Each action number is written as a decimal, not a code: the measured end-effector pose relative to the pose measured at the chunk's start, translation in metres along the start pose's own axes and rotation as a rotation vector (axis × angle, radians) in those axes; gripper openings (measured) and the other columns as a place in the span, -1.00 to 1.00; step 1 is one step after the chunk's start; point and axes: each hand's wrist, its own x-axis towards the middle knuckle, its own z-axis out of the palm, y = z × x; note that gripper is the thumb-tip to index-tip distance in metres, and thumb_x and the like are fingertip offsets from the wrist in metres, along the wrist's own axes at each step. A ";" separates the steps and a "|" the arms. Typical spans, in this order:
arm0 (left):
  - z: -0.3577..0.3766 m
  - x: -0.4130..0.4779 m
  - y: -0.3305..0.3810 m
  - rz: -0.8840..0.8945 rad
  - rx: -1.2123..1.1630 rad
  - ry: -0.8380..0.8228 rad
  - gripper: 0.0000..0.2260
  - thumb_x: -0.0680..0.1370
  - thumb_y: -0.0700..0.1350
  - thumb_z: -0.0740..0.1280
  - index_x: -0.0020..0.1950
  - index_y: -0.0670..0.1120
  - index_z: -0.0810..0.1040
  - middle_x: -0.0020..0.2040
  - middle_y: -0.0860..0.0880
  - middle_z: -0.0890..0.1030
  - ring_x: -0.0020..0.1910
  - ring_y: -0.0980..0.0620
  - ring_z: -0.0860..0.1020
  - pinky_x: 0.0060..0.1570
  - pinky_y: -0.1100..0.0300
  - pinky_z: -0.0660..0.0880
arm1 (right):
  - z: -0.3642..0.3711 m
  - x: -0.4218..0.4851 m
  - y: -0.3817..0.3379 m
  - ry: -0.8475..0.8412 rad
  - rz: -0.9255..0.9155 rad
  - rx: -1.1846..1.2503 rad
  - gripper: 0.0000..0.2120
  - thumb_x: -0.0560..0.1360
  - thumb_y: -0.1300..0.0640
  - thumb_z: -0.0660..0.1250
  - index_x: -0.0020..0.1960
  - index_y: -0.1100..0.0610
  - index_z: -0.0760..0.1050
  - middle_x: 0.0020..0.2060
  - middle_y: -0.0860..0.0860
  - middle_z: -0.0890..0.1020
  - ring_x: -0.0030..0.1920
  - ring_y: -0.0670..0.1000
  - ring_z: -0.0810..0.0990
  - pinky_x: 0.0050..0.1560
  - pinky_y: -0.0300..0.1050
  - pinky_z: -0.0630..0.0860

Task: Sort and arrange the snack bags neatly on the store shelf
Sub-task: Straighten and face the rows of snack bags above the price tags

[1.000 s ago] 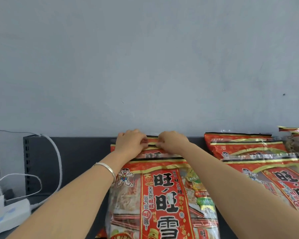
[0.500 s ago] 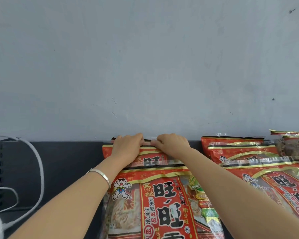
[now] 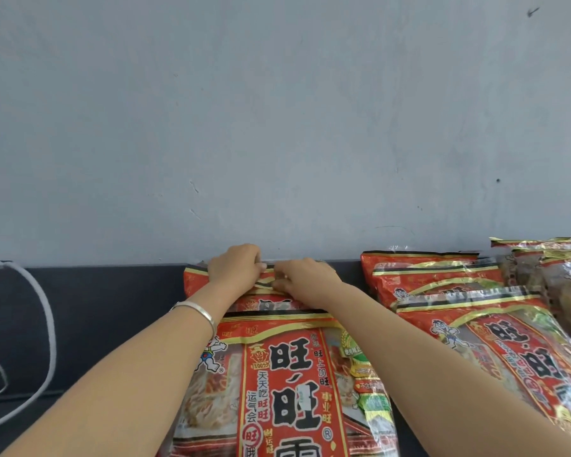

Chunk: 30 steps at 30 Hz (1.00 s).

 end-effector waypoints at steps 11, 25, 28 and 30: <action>0.003 0.004 0.021 -0.130 -0.216 0.088 -0.84 0.60 0.00 0.22 -0.06 -0.05 0.52 -0.06 -0.03 0.58 -0.05 -0.07 0.54 -0.17 0.11 0.39 | -0.016 -0.005 0.026 0.021 -0.006 -0.005 -0.77 0.61 -0.05 0.17 0.10 0.05 0.50 -0.17 -0.05 0.49 -0.12 0.01 0.43 -0.07 -0.05 0.34; 0.007 0.009 0.019 0.034 0.055 0.167 -0.79 0.64 0.05 0.11 0.00 0.06 0.51 -0.09 0.07 0.62 -0.05 0.01 0.53 0.07 0.03 0.27 | -0.011 0.016 0.062 -0.001 0.300 0.012 -0.62 0.57 0.27 0.11 0.36 0.08 0.39 0.29 0.09 0.44 0.27 0.15 0.43 0.30 0.18 0.33; 0.009 0.009 0.017 0.028 0.072 0.177 -0.79 0.64 0.05 0.09 0.01 0.04 0.49 -0.09 0.05 0.61 -0.08 0.00 0.53 0.03 0.06 0.32 | -0.011 0.021 0.065 0.100 0.324 -0.083 -0.74 0.57 0.24 0.15 0.21 0.08 0.47 0.16 0.07 0.51 0.20 0.12 0.44 0.20 0.08 0.34; 0.011 0.009 0.015 0.026 0.100 0.188 -0.78 0.64 0.05 0.09 0.04 0.02 0.49 -0.08 0.02 0.60 -0.07 0.00 0.50 -0.01 0.09 0.35 | -0.014 0.020 0.067 0.119 0.332 -0.192 -0.80 0.57 0.22 0.14 0.11 0.06 0.48 0.07 0.04 0.57 0.16 0.10 0.45 0.11 0.03 0.30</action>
